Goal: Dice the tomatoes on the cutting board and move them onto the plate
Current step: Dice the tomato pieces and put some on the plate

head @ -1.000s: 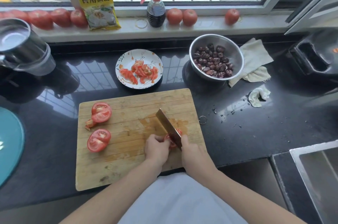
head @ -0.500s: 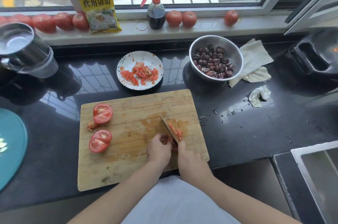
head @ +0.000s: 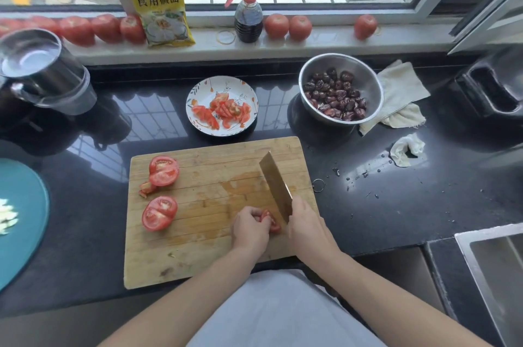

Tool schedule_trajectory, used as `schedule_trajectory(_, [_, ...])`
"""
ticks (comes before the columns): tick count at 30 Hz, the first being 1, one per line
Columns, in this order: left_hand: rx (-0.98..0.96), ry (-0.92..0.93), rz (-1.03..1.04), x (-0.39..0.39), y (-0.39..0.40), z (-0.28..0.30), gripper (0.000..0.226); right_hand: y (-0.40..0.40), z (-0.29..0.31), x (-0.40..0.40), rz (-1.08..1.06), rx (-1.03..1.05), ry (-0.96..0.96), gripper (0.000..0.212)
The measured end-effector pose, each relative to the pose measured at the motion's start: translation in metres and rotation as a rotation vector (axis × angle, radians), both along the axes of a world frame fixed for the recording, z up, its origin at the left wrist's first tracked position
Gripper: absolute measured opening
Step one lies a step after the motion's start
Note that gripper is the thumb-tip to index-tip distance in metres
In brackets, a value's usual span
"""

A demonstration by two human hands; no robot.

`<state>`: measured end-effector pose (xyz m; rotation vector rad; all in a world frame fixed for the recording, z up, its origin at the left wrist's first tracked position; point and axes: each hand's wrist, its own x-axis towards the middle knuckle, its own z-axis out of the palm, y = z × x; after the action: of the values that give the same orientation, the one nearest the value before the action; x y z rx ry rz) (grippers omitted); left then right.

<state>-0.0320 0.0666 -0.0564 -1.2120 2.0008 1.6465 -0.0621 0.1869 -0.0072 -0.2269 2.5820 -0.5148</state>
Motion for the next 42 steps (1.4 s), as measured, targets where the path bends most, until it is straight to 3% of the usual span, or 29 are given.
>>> schedule_trajectory(3, [0.031,-0.030,0.034,0.001,-0.002,-0.001,0.011,0.010,0.011,0.010,0.064,-0.022,0.015,0.008])
schedule_trajectory(9, [0.030,-0.083,0.072,0.000,-0.004,-0.007,0.017,0.011,0.031,0.039,0.229,0.125,-0.030,0.031])
schedule_trajectory(22, [-0.023,-0.100,0.075,-0.002,-0.001,-0.008,0.013,0.019,0.039,0.050,0.248,0.291,-0.136,0.019])
schedule_trajectory(27, [-0.067,-0.099,0.062,-0.004,0.001,-0.005,0.011,-0.014,-0.006,0.037,0.260,0.208,-0.035,0.034])
schedule_trajectory(34, [-0.081,-0.131,0.044,-0.004,0.001,-0.006,0.005,0.029,0.004,0.055,0.295,0.276,-0.051,0.030])
schedule_trajectory(37, [-0.098,-0.120,0.037,-0.005,0.003,-0.007,0.007,0.017,0.000,0.048,0.294,0.206,-0.002,0.042])
schedule_trajectory(39, [-0.107,-0.115,0.043,-0.006,0.004,-0.005,0.007,0.000,-0.007,0.035,0.223,0.130,0.044,0.031])
schedule_trajectory(42, [-0.113,-0.102,0.059,-0.005,0.007,-0.001,0.012,-0.006,-0.009,0.019,0.077,0.006,-0.065,0.019])
